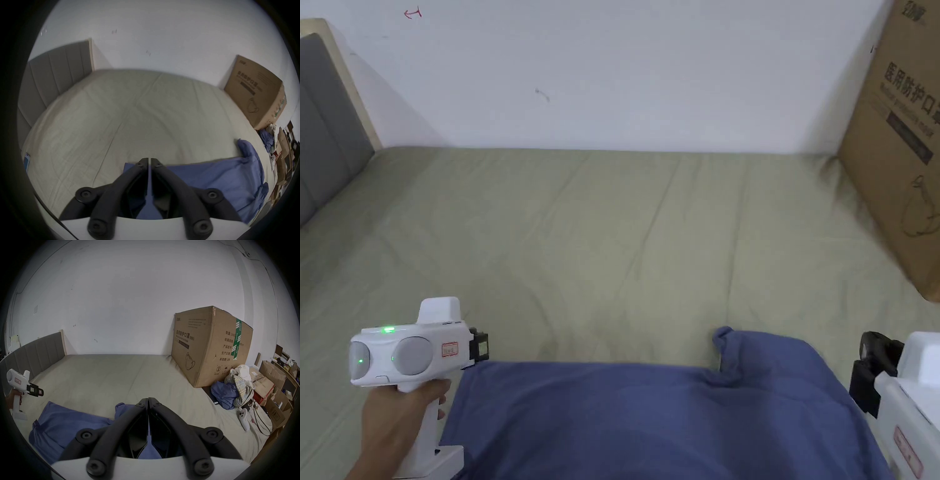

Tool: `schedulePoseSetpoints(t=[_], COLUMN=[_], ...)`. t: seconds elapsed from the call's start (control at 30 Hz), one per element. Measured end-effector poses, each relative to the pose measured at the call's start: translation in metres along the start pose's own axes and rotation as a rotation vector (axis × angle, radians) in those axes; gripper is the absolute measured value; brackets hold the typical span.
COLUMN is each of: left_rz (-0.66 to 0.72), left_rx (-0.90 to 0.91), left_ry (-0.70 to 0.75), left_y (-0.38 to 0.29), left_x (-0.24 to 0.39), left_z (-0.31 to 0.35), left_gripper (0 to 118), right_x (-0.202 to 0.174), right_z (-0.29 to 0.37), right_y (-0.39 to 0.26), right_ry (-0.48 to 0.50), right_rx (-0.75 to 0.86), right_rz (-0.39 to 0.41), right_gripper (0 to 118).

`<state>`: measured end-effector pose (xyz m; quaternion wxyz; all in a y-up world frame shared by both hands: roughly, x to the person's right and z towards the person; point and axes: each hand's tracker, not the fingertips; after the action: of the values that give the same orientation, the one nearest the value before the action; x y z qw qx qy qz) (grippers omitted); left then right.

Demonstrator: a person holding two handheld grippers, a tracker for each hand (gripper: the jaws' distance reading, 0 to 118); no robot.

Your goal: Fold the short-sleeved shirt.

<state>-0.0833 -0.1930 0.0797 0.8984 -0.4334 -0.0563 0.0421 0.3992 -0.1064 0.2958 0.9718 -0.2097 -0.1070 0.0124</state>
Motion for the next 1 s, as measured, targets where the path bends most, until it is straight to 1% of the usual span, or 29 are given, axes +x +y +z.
schedulePoseSetpoints(t=[0.03,0.07,0.1,0.13,0.17,0.23,0.27,0.3,0.33,0.37,0.43,0.47,0.5,0.53,0.57,0.6,0.67,0.7,0.77,0.8,0.83,0.87,0.9,0.97,1.0], left_rz=[0.008,0.009,0.014,0.009,-0.004,-0.046,-0.059,-0.076,-0.061,-0.069,-0.074,-0.079,-0.097,-0.101,-0.09,-0.083,-0.111,-0.113,-0.086,-0.081,-0.089,-0.136,-0.141,-0.154,-0.148], left_rx=[-0.039,-0.076,-0.102,-0.128,-0.14,-0.146,-0.153,-0.162,-0.18,-0.188,-0.206,-0.19,-0.159,-0.148,-0.142,-0.139,-0.067,-0.031,0.011,0.026,0.035,0.082,0.086,0.099,0.092], left_ry=[-0.001,0.013,0.032,0.054,0.063,0.067,0.075,0.083,0.084,0.082,0.047,0.068,0.074,0.064,0.016,0.029,0.023,0.024,-0.023,-0.036,-0.04,-0.003,-0.008,-0.007,-0.012], left_y=[0.004,0.006,0.006,0.006,0.005,0.0,-0.002,-0.002,-0.004,-0.007,-0.014,-0.016,-0.017,-0.017,-0.017,-0.018,-0.018,-0.018,-0.016,-0.015,-0.015,-0.013,-0.014,-0.014,-0.015], left_x=[-0.006,-0.009,-0.011,-0.013,-0.013,-0.013,-0.013,-0.012,-0.011,-0.01,-0.005,-0.001,0.002,0.004,0.005,0.007,0.012,0.014,0.016,0.017,0.019,0.019,0.024,0.027,0.028], left_z=[-0.013,-0.022,-0.032,-0.041,-0.046,-0.057,-0.062,-0.068,-0.072,-0.075,-0.08,-0.076,-0.074,-0.072,-0.07,-0.067,-0.052,-0.042,-0.022,-0.012,-0.004,0.004,0.014,0.024,0.027], left_gripper=[35,56,79,89,93,93,91,82,69,49,35,20,2,2,2,2,1,1,1,1,1,1,1,1,1], right_x=[-0.001,-0.002,-0.002,-0.003,-0.003,-0.004,-0.005,-0.005,-0.005,-0.005,-0.003,-0.001,0.002,0.006,0.009,0.013,0.022,0.028,0.037,0.042,0.045,0.05,0.053,0.049,0.048], right_z=[-0.006,-0.011,-0.016,-0.022,-0.027,-0.037,-0.04,-0.044,-0.047,-0.05,-0.058,-0.061,-0.066,-0.072,-0.08,-0.089,-0.109,-0.124,-0.154,-0.169,-0.185,-0.197,-0.212,-0.227,-0.234], right_y=[0.0,-0.001,-0.003,-0.004,-0.005,-0.009,-0.01,-0.012,-0.013,-0.015,-0.018,-0.019,-0.02,-0.021,-0.021,-0.021,-0.022,-0.022,-0.025,-0.028,-0.032,-0.036,-0.04,-0.049,-0.054], right_ry=[-0.002,-0.003,-0.004,-0.003,-0.002,-0.002,-0.002,-0.002,0.0,0.0,0.0,0.002,0.005,0.006,0.004,0.0,-0.005,0.001,0.021,0.037,0.034,0.045,0.055,0.051,0.053], right_rx=[-0.011,-0.017,-0.025,-0.034,-0.04,-0.056,-0.064,-0.071,-0.077,-0.083,-0.102,-0.112,-0.125,-0.138,-0.156,-0.173,-0.221,-0.261,-0.349,-0.386,-0.421,-0.445,-0.502,-0.564,-0.586], right_rz=[0.003,0.005,0.006,0.008,0.01,0.015,0.016,0.015,0.012,0.011,0.003,-0.005,-0.016,-0.028,-0.036,-0.036,-0.018,-0.026,-0.011,-0.02,-0.026,-0.056,-0.055,-0.011,-0.001], right_gripper=[0,0,0,0,0,0,0,0,0,0,0,0,0,0,0,0,2,8,60,82,95,95,95,94,90])
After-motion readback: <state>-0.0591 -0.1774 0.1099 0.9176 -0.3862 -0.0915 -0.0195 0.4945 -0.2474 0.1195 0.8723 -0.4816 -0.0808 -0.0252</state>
